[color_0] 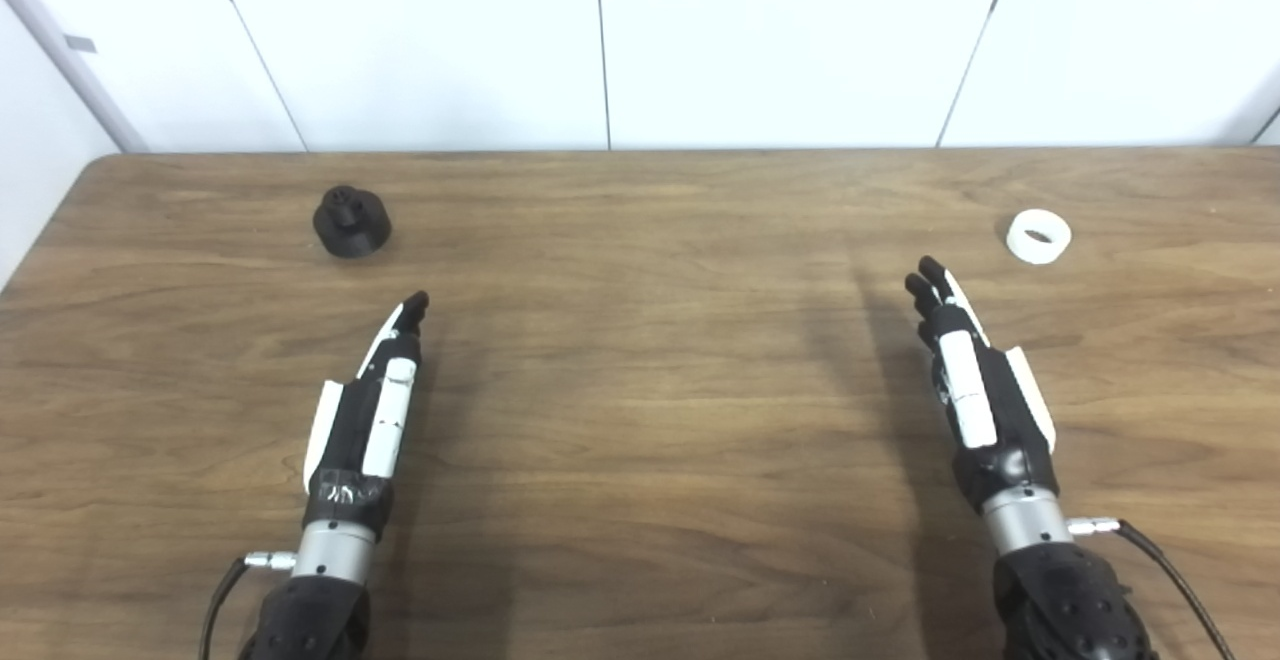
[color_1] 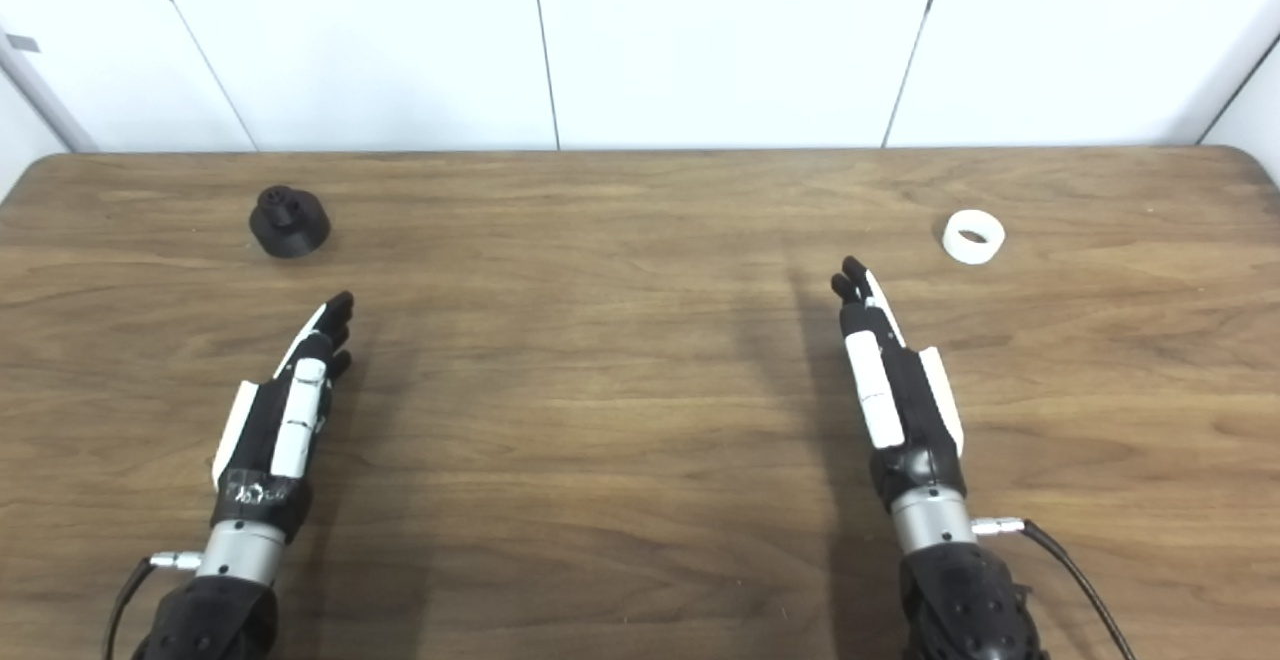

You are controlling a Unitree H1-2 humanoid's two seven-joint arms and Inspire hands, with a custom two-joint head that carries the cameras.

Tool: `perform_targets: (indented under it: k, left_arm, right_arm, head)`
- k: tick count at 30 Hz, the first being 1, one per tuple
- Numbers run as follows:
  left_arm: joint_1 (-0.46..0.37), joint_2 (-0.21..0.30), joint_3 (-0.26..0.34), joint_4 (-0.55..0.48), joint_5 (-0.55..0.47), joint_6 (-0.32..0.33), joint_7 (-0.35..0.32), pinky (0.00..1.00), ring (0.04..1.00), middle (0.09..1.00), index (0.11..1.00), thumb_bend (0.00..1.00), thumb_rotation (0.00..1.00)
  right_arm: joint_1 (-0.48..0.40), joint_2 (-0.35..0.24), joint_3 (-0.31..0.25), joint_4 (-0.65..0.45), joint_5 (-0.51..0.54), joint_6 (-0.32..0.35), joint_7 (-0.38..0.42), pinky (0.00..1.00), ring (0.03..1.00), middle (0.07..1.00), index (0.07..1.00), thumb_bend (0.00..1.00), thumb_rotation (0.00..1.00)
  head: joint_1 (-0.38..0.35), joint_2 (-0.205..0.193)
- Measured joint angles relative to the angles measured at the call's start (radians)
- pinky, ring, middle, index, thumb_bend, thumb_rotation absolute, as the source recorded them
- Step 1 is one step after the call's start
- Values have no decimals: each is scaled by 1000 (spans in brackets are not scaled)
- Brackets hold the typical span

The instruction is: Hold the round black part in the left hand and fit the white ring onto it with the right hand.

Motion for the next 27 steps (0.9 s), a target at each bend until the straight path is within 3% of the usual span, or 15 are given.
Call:
perform_targets:
  k: [27]
  left_arm:
    - [0, 2, 0, 0, 2, 0, -1, 1000, 999, 975, 945, 489, 978]
  right_arm:
    - [0, 0, 0, 0, 0, 0, -3, 1000, 986, 950, 960, 601, 1000]
  head:
    - [2, 0]
